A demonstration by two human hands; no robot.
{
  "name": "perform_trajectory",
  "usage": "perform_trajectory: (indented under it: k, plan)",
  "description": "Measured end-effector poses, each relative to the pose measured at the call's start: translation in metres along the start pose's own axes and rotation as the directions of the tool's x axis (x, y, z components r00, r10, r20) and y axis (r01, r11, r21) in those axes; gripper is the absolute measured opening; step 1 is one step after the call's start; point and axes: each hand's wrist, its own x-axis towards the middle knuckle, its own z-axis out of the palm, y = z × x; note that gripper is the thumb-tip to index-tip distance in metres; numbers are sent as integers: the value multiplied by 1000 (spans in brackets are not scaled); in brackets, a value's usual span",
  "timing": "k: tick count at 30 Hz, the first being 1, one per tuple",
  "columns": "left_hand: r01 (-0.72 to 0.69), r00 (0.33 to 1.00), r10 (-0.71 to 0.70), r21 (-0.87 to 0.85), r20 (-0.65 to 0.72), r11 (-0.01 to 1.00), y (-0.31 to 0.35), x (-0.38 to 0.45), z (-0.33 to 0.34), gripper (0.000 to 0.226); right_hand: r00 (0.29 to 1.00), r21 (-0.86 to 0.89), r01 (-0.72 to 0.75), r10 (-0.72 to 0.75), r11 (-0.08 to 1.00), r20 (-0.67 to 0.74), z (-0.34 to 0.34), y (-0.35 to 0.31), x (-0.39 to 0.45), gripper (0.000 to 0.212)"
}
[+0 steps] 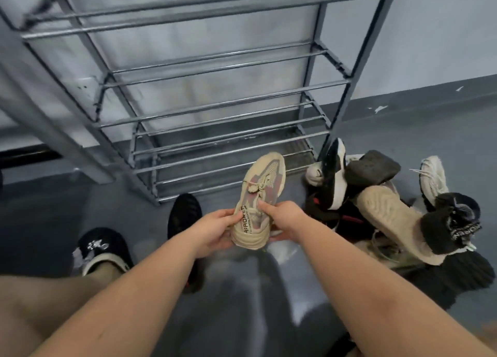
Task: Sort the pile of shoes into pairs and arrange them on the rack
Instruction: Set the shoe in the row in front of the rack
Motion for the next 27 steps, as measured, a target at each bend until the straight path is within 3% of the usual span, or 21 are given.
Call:
perform_trajectory:
  k: [4,8,14,17,27]
  plan:
    - [132,989,-134,-24,-64,991,-30,-5,-34,16,996,-130,-94,94,987,0,41,12,12,22]
    - [228,963,-239,-95,-125,969,-54,-1,-55,23,987,-236,-151,159,960,14,68,23,28,34]
    - [219,963,-241,-167,-123,961,-70,15,-70,23,993,-380,-95,113,920,25,90,29,62,36]
    - [222,960,-238,-117,-145,968,-74,24,-76,28,995,-401,-76,97,913,31,98,36,79,30]
    - [220,922,-261,-166,-287,961,-94,43,-85,36,999,-525,-11,32,851,31,117,61,111,26]
